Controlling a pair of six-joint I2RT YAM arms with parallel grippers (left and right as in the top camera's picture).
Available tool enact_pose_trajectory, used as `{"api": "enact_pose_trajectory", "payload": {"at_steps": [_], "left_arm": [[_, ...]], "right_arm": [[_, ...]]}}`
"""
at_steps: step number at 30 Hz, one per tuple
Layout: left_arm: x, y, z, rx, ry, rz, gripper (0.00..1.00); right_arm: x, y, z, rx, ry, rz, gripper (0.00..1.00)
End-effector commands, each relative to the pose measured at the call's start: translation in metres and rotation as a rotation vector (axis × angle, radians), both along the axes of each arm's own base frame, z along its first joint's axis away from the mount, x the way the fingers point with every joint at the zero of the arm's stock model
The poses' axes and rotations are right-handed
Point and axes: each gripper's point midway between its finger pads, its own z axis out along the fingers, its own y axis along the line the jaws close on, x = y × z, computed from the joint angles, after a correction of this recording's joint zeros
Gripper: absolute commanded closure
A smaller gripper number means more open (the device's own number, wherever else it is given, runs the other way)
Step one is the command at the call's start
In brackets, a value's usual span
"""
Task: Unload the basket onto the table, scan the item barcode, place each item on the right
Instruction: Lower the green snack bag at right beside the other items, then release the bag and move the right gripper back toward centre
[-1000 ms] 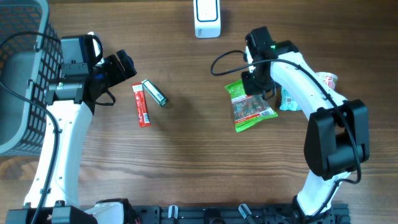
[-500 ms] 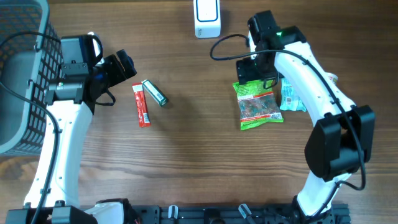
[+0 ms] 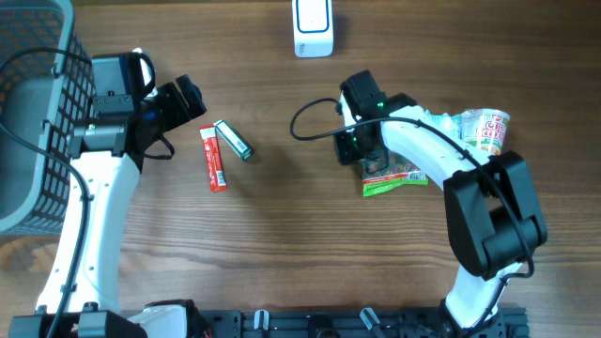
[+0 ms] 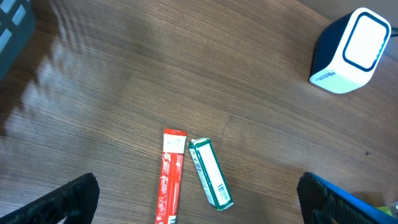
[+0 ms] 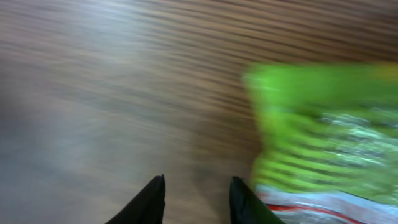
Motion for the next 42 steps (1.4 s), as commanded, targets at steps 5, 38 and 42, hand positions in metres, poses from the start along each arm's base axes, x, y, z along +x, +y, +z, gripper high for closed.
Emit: {"api": "enact_pose_trajectory", "payload": {"at_steps": [5,38,42], "left_arm": [[0.001,0.003,0.001,0.008,-0.003,0.003,0.0],[0.001,0.003,0.001,0.008,-0.003,0.003,0.0],[0.001,0.003,0.001,0.008,-0.003,0.003,0.0]], "right_arm": [[0.014,-0.068,-0.001,-0.208,-0.034,-0.175,0.67],[0.014,0.089,0.12,0.445,-0.207,0.25,0.14],[0.018,0.124,0.123,0.392,-0.326,0.282,0.01]]}}
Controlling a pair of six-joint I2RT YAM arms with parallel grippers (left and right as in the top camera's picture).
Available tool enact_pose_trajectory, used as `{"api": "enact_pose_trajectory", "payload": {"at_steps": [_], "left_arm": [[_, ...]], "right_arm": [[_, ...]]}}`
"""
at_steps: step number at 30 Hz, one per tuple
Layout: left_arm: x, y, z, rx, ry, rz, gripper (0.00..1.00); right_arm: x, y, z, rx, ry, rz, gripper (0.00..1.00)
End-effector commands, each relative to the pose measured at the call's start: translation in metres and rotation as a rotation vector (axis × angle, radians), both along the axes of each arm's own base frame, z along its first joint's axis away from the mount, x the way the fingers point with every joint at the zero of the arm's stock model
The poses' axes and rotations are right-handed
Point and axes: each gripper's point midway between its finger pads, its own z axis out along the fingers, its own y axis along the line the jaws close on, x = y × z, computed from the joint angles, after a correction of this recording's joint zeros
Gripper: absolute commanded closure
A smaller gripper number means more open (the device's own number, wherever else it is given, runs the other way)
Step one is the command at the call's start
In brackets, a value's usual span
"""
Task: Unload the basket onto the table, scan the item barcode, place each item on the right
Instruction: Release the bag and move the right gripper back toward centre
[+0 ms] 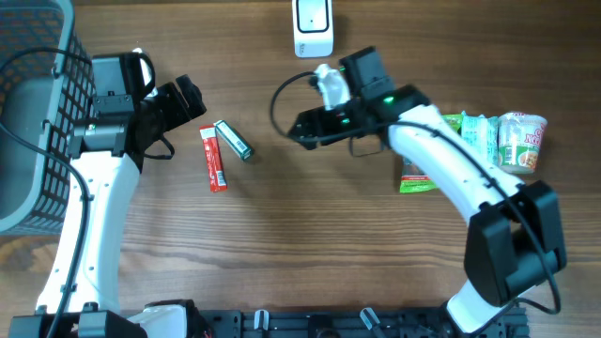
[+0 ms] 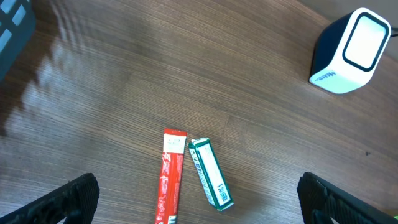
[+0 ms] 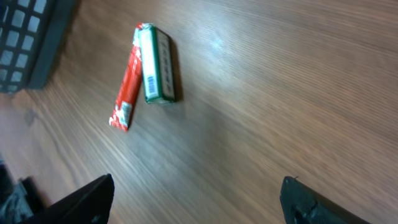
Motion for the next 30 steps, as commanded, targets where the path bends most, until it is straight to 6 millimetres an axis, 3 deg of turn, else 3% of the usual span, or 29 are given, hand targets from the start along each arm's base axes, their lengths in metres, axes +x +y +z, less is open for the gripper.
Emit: {"api": "enact_pose_trajectory", "payload": {"at_steps": [1,5,15,21,24,27,28,29,30], "left_arm": [[0.001,0.003,0.001,0.008,-0.003,0.003,0.0],[0.001,0.003,0.001,0.008,-0.003,0.003,0.0],[0.001,0.003,0.001,0.008,-0.003,0.003,0.0],[0.009,0.003,0.007,0.009,-0.042,0.003,0.0],[0.011,0.002,0.009,0.004,-0.056,0.0,0.0],[0.004,-0.018,0.006,-0.085,-0.026,-0.073,0.0],[0.003,-0.03,0.004,-0.132,-0.02,-0.114,0.04],[0.002,-0.039,0.002,-0.162,-0.011,-0.143,0.33],[-0.001,-0.049,-0.002,-0.193,0.009,-0.167,0.46]], "right_arm": [[0.004,0.03,0.014,-0.023,-0.122,-0.011,0.0],[-0.001,0.051,0.023,0.023,-0.146,0.001,0.0],[0.006,0.04,0.019,0.013,-0.134,-0.032,0.0],[0.02,0.012,0.026,0.121,-0.018,-0.087,0.0],[0.027,-0.022,0.017,0.099,0.035,-0.136,0.0],[0.035,-0.054,0.008,0.046,0.044,-0.177,0.0],[0.038,-0.065,0.006,0.031,0.048,-0.197,0.0],[0.041,-0.073,0.005,0.022,0.05,-0.219,0.0],[0.046,-0.083,0.004,0.014,0.05,-0.248,0.0]]}}
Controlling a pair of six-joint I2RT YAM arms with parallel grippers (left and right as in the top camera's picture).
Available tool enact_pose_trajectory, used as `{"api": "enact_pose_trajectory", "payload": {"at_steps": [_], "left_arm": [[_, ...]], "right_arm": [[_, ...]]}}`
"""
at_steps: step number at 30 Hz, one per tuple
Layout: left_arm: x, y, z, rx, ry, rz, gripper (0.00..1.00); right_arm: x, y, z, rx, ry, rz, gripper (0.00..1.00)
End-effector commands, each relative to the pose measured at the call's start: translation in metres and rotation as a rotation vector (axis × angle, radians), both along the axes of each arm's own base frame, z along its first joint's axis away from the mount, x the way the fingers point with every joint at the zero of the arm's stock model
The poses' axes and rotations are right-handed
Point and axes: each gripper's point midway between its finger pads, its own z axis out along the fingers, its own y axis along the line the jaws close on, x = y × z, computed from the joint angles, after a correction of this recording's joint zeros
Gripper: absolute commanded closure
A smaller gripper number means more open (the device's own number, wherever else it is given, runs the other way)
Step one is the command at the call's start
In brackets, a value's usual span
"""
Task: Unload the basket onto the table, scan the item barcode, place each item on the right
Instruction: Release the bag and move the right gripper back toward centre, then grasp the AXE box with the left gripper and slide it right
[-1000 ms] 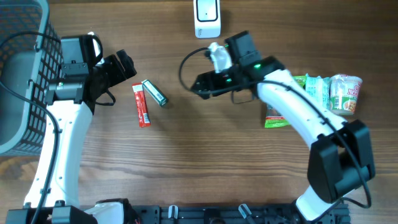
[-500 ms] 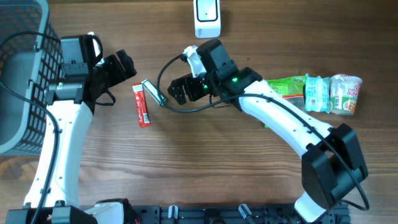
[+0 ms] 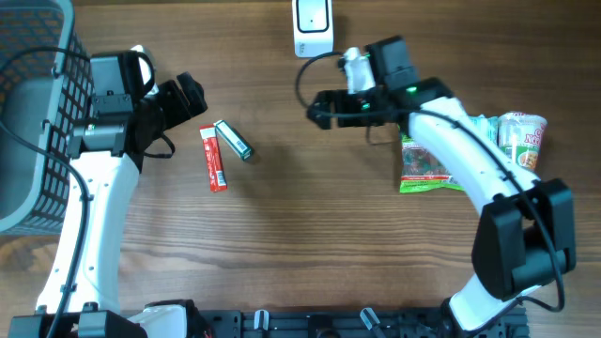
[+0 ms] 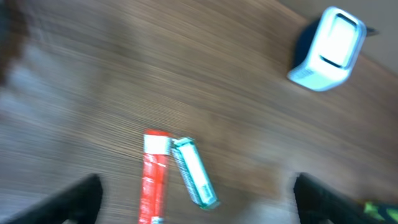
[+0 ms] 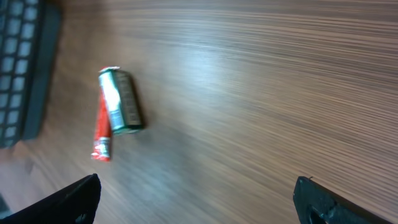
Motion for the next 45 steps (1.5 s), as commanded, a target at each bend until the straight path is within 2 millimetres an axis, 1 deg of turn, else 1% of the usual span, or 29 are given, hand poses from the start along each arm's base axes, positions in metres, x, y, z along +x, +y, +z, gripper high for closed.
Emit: {"api": "enact_pose_trajectory", "payload": {"at_steps": [1,3,5,7,10,12,13,14,16,17,19,21,24,27,30,32,36,40,45], "left_arm": [[-0.007,-0.042,-0.014,-0.145,0.067,-0.11,0.56],[-0.011,-0.047,-0.033,-0.127,0.139,-0.047,0.57],[-0.012,-0.05,-0.051,-0.039,0.188,0.005,0.5],[-0.009,-0.05,-0.062,0.03,0.202,0.04,0.46],[-0.006,-0.057,-0.076,0.033,0.229,0.077,0.38],[-0.003,-0.055,-0.085,0.032,0.245,0.114,0.29],[0.0,-0.051,-0.091,0.038,0.247,0.142,0.27],[0.004,-0.049,-0.094,0.037,0.245,0.159,0.27],[0.012,-0.046,-0.102,0.03,0.242,0.173,0.31],[0.015,-0.046,-0.107,0.029,0.244,0.175,0.31],[0.018,-0.05,-0.117,0.019,0.257,0.166,0.32],[0.018,-0.053,-0.131,0.009,0.288,0.155,0.33],[0.015,-0.053,-0.149,0.02,0.336,0.156,0.35],[0.013,-0.052,-0.161,0.028,0.366,0.157,0.37],[0.012,-0.052,-0.164,0.031,0.376,0.157,0.42],[0.011,-0.052,-0.166,0.032,0.384,0.157,0.48],[0.004,-0.053,-0.178,0.044,0.427,0.153,0.56],[0.002,-0.06,-0.189,0.053,0.448,0.137,0.55],[0.002,-0.064,-0.189,0.055,0.443,0.125,0.55]], "right_arm": [[0.014,-0.027,0.005,-0.012,-0.022,-0.047,0.0],[0.019,-0.037,0.005,-0.016,-0.026,-0.072,0.0],[0.023,-0.046,0.005,-0.026,-0.03,-0.096,0.0],[0.025,-0.049,0.004,-0.037,-0.034,-0.105,0.0],[0.026,-0.051,0.003,-0.047,-0.037,-0.111,0.0],[0.026,-0.051,0.003,-0.047,-0.037,-0.111,0.0],[0.026,-0.051,0.003,-0.047,-0.037,-0.111,0.0],[0.026,-0.051,0.003,-0.047,-0.036,-0.112,0.0],[0.026,-0.051,0.003,-0.047,-0.037,-0.111,0.0],[0.026,-0.051,0.003,-0.047,-0.037,-0.111,0.0],[0.026,-0.051,0.003,-0.047,-0.036,-0.111,0.0],[0.026,-0.051,0.003,-0.047,-0.037,-0.111,0.0],[0.026,-0.051,0.003,-0.047,-0.037,-0.111,0.0],[0.026,-0.051,0.003,-0.047,-0.037,-0.111,0.0],[0.026,-0.051,0.003,-0.047,-0.037,-0.111,0.0],[0.026,-0.051,0.003,-0.047,-0.037,-0.111,0.0],[0.026,-0.051,0.003,-0.047,-0.037,-0.111,0.0],[0.026,-0.051,0.003,-0.047,-0.037,-0.111,0.0],[0.026,-0.051,0.003,-0.047,-0.037,-0.111,0.0]]}}
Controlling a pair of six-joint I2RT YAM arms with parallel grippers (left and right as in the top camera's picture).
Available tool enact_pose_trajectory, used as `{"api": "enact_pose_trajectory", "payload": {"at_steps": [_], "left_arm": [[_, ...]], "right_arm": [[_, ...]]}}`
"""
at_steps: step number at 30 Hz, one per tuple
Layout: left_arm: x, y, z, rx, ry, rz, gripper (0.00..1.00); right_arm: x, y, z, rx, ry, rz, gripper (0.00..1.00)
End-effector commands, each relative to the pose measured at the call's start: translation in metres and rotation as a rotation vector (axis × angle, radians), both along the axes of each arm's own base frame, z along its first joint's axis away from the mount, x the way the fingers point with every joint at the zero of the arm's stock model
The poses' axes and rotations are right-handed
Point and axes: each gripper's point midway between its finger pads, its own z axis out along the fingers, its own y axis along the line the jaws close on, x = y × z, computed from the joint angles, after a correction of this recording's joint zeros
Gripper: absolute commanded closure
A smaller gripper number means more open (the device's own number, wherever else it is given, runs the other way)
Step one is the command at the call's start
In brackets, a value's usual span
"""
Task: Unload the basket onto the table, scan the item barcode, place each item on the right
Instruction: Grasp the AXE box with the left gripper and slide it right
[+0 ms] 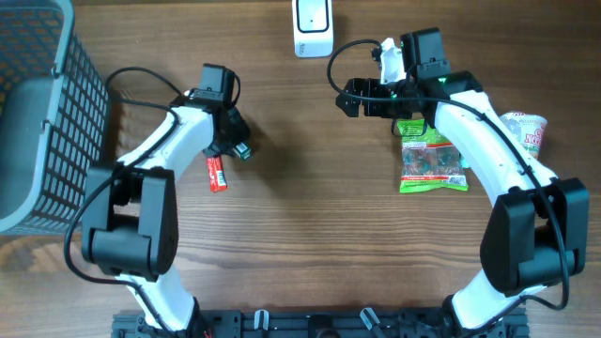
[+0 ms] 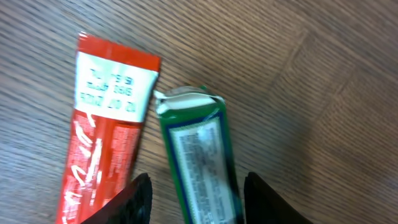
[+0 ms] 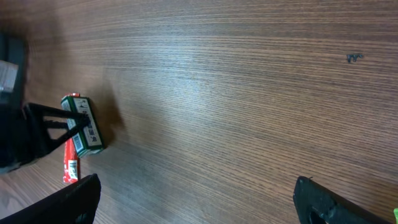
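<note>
A green box (image 2: 199,152) with a white label lies on the wooden table beside a red packet (image 2: 106,124). My left gripper (image 2: 200,202) is low over the box and open, one finger on each side of it. From overhead, the box (image 1: 241,150) and red packet (image 1: 216,175) lie left of centre under the left gripper (image 1: 231,141). The white scanner (image 1: 312,28) stands at the back edge. My right gripper (image 1: 350,97) hovers open in front of the scanner, holding nothing; in its view (image 3: 199,205) the green box (image 3: 84,124) shows far left.
A grey mesh basket (image 1: 38,113) fills the left edge. A green snack bag (image 1: 430,164) and a noodle cup (image 1: 526,131) lie at the right, beneath the right arm. A black cable loops near the scanner.
My left gripper was high and to the left of the two packets; now it is down at the green box with its fingers astride it. The right gripper has shifted slightly right.
The right gripper was low at the green snack bag with its fingers close together. Then it hung open over the table's middle, and the bag and cup lay further right. It then stood nearer the scanner. The left arm stayed raised throughout and is now down at the green box.
</note>
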Motion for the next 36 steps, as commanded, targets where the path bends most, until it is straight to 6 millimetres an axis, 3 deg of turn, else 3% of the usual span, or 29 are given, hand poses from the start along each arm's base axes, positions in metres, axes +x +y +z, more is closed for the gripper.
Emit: {"api": "enact_pose_trajectory", "payload": {"at_steps": [1,13,21,36], "left_arm": [[-0.003,-0.003,-0.005,0.003,0.011,-0.004,0.56],[0.002,-0.011,0.007,0.002,-0.022,-0.173,0.67],[0.001,-0.012,0.007,0.005,-0.019,-0.188,0.72],[-0.013,-0.065,0.016,-0.177,-0.084,-0.738,0.73]], "right_arm": [[0.004,-0.001,0.007,-0.011,-0.031,0.008,0.0],[0.004,-0.001,0.007,-0.011,-0.031,0.008,0.0],[0.004,-0.001,0.007,-0.011,-0.031,0.009,0.0],[0.004,-0.001,0.007,-0.011,-0.031,0.009,0.0]]}}
